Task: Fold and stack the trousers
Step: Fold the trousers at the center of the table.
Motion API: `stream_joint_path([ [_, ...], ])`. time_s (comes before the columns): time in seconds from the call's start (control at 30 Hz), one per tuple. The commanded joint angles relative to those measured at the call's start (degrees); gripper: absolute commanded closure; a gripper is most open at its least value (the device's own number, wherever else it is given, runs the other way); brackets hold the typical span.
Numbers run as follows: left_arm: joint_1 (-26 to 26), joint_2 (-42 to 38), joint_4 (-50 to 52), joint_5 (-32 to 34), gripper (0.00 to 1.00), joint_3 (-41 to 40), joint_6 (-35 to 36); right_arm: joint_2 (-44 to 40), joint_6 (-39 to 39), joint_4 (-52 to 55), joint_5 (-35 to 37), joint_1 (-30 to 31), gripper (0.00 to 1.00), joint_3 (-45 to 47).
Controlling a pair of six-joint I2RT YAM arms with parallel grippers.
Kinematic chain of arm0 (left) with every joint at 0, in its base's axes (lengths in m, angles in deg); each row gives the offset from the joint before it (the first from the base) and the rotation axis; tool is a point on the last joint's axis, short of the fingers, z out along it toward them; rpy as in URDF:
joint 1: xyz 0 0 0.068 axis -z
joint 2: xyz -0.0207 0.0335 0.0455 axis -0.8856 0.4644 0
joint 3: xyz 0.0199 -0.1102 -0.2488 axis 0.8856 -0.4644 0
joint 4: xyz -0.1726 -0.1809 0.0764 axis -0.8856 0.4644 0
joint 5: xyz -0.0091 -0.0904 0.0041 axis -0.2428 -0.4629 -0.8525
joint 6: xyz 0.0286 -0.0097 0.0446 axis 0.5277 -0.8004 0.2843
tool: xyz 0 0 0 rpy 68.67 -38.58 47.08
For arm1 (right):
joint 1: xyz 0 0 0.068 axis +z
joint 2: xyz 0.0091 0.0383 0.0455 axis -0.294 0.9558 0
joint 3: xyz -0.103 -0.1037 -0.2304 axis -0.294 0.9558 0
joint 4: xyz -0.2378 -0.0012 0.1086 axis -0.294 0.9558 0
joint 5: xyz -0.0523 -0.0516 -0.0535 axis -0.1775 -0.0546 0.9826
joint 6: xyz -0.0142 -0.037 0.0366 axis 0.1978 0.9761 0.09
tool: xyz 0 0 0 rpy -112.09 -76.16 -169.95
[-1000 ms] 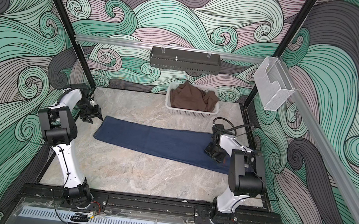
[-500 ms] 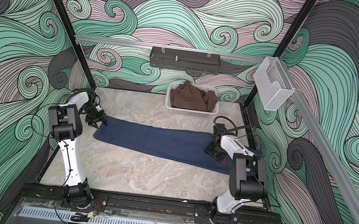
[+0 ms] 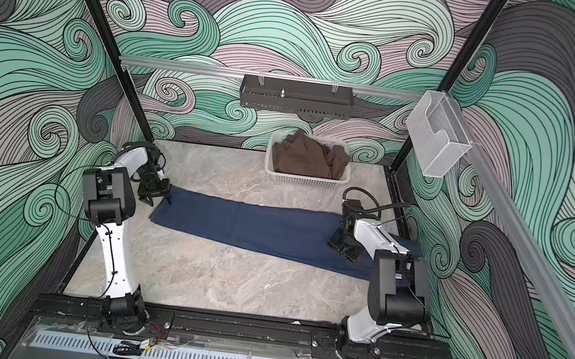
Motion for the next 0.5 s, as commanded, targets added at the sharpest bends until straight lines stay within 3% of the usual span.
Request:
stream_joint_path([
  [0.0, 1.16, 2.44, 3.17, -0.87, 0.32, 1.02, 0.95, -0.95, -0.44, 0.61, 0.10, 0.27, 0.41, 0.83],
  [0.23, 3.55, 4.58, 5.26, -2.36, 0.44, -0.08, 1.29, -1.12, -0.71, 0.10, 0.16, 0.36, 0.41, 0.98],
  [0.47, 4.67, 4.43, 5.04, -2.91, 0.74, -1.83, 1.42, -0.62, -1.32, -0.36, -0.21, 1.16, 0.42, 1.03],
])
